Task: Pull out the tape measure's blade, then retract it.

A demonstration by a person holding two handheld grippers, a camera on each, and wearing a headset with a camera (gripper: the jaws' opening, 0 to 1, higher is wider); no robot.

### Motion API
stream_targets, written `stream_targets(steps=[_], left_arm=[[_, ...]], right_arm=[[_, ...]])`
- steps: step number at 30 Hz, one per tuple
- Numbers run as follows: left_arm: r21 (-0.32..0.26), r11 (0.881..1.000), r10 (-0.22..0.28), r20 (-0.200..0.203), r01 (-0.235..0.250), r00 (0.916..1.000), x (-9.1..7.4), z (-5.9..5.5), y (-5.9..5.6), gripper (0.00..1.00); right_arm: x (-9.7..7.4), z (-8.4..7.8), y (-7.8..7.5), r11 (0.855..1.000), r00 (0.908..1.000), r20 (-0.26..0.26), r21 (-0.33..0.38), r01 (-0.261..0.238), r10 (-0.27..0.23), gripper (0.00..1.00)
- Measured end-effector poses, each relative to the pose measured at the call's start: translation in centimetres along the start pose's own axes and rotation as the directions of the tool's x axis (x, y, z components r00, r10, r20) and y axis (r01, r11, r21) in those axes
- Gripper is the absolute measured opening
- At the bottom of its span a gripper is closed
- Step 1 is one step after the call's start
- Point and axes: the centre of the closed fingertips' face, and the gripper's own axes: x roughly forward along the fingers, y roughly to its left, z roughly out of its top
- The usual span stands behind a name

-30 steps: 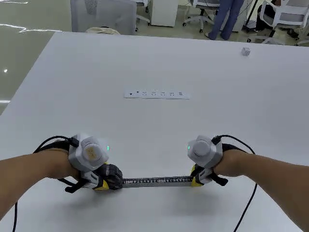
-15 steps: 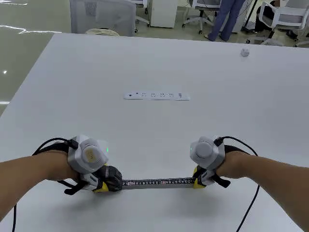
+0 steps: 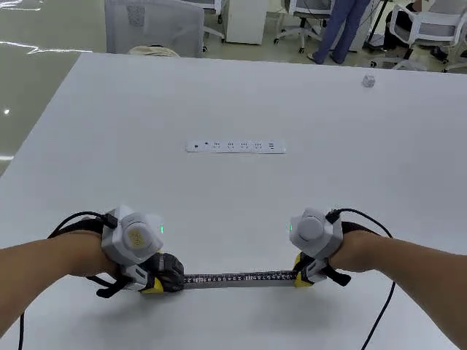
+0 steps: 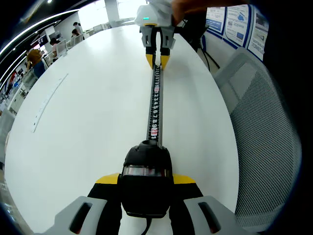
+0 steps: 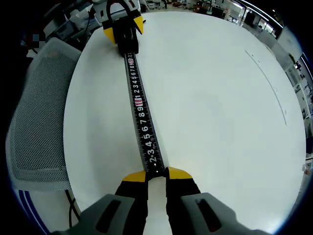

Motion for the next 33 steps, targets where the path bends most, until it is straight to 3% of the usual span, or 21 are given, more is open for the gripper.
stream_targets(steps=[15, 25, 33], left_arm=[[-0.001, 1.0, 0.001, 0.005, -0.001, 1.0, 0.02, 0.03, 0.0, 0.34], [0.008, 1.0, 0.004, 0.013, -0.004, 0.9999, 0.01, 0.05, -0.03, 0.34], [0.009, 1.0, 0.006, 0.02, -0.006, 0.9998, 0.01, 0.09, 0.03, 0.35]], right_arm=[[-0.02, -0.02, 0.04, 1.0, 1.0, 0.002, 0.005, 0.001, -0.001, 0.13], [-0.08, 0.05, 0.14, 0.999, 0.9954, 0.094, 0.038, 0.014, -0.018, 0.15], [0.0, 0.21, 0.1, 0.999, 0.9958, 0.083, 0.009, 0.037, -0.038, 0.17]])
